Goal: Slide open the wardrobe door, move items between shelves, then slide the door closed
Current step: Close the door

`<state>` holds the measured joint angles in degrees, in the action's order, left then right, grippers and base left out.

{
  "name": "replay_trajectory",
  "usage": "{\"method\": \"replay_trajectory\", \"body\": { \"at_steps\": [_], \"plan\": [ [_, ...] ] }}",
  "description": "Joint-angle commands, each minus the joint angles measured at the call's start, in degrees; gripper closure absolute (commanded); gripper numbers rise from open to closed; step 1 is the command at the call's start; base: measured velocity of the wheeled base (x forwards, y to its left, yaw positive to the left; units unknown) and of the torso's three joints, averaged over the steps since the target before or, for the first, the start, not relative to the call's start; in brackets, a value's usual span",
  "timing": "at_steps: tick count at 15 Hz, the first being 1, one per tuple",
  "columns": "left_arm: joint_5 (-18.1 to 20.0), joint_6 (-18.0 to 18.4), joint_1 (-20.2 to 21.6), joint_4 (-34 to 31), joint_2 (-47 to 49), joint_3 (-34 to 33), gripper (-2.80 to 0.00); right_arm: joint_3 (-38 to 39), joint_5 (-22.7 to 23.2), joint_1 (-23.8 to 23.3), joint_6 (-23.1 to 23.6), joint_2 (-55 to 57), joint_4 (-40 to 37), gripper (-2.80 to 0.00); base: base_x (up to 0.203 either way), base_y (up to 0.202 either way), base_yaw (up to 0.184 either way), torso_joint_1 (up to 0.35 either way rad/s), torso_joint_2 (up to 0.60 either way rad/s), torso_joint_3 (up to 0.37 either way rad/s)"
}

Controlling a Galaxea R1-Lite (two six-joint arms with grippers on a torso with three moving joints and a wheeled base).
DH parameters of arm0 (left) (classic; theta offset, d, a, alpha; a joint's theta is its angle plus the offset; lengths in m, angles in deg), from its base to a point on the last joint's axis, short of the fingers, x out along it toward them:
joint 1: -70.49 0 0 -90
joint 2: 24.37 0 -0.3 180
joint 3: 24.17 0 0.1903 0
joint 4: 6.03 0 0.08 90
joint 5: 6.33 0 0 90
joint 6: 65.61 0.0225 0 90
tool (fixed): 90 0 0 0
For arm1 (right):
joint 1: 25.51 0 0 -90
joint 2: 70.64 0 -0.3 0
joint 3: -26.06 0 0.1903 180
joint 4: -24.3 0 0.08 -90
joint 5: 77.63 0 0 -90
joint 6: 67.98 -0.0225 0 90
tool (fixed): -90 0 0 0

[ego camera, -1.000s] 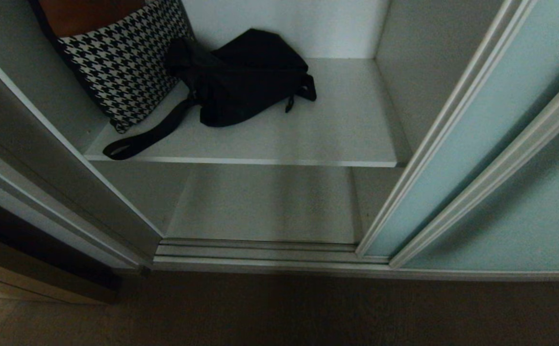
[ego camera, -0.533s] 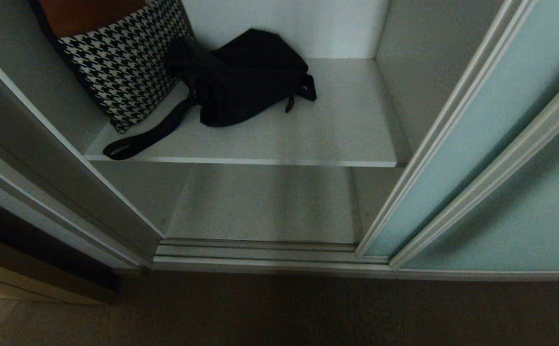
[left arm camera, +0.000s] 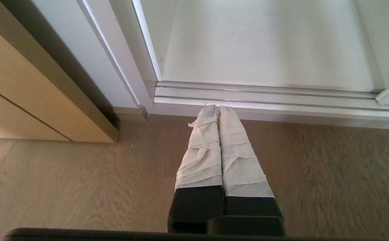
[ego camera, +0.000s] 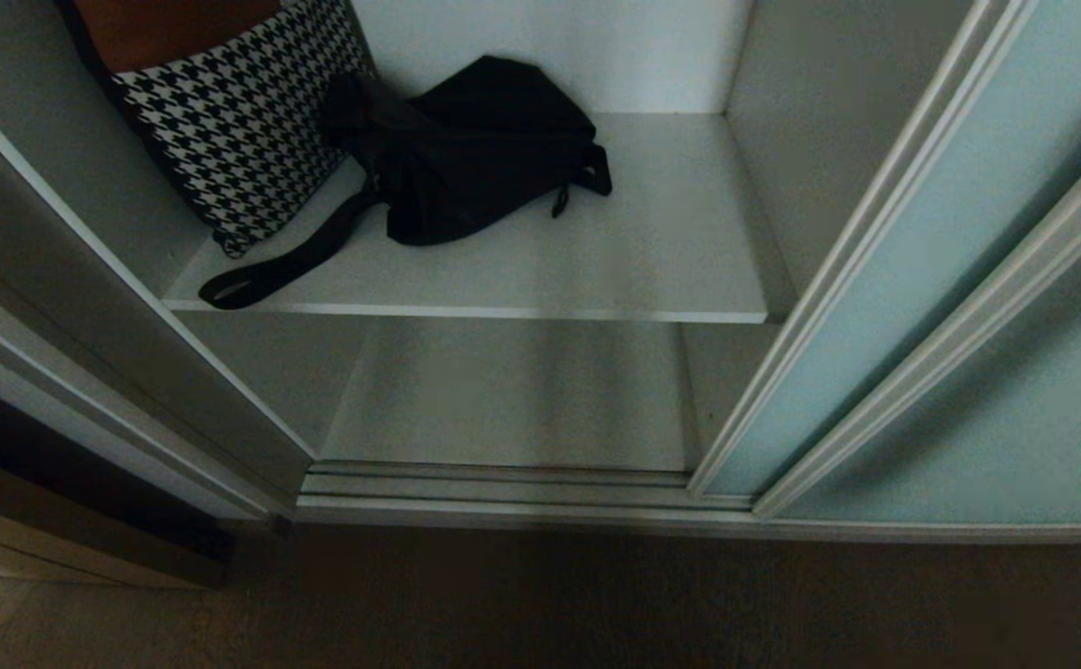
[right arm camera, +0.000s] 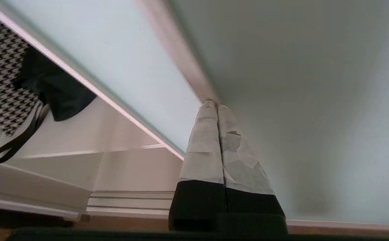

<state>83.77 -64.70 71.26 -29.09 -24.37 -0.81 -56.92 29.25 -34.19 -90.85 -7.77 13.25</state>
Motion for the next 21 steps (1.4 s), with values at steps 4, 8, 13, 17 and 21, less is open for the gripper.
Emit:
{"method": "replay_trajectory", "body": {
  "at_steps": [4, 8, 13, 17, 21],
  "plan": [
    [-0.01, 0.06, 0.02, 0.04, 0.09, 0.00, 0.00, -0.06, 0.20, 3.98, 0.10, 0.42, 0.50, 0.00, 0.000, 0.000, 0.000, 0.000, 0.00, 0.000],
    [-0.01, -0.02, 0.02, 0.04, 0.09, 0.00, 0.00, 0.02, 0.23, 7.79, 2.67, 0.64, 0.41, 0.00, 0.000, 0.000, 0.000, 0.000, 0.00, 0.000],
    [-0.01, -0.03, 0.02, 0.04, 0.09, 0.00, 0.00, -0.05, 0.03, 8.90, 2.42, -7.26, -0.49, 0.00, 0.000, 0.000, 0.000, 0.000, 0.00, 0.000],
    [-0.01, -0.03, 0.02, 0.04, 0.09, 0.00, 0.00, 0.92, -0.22, 3.20, 1.92, -9.60, -0.71, 0.00, 0.000, 0.000, 0.000, 0.000, 0.00, 0.000],
    [-0.01, -0.03, 0.02, 0.04, 0.09, 0.00, 0.00, -0.11, 0.68, -1.17, 2.07, -6.31, -0.64, 0.00, 0.000, 0.000, 0.000, 0.000, 0.00, 0.000]
  ]
}}
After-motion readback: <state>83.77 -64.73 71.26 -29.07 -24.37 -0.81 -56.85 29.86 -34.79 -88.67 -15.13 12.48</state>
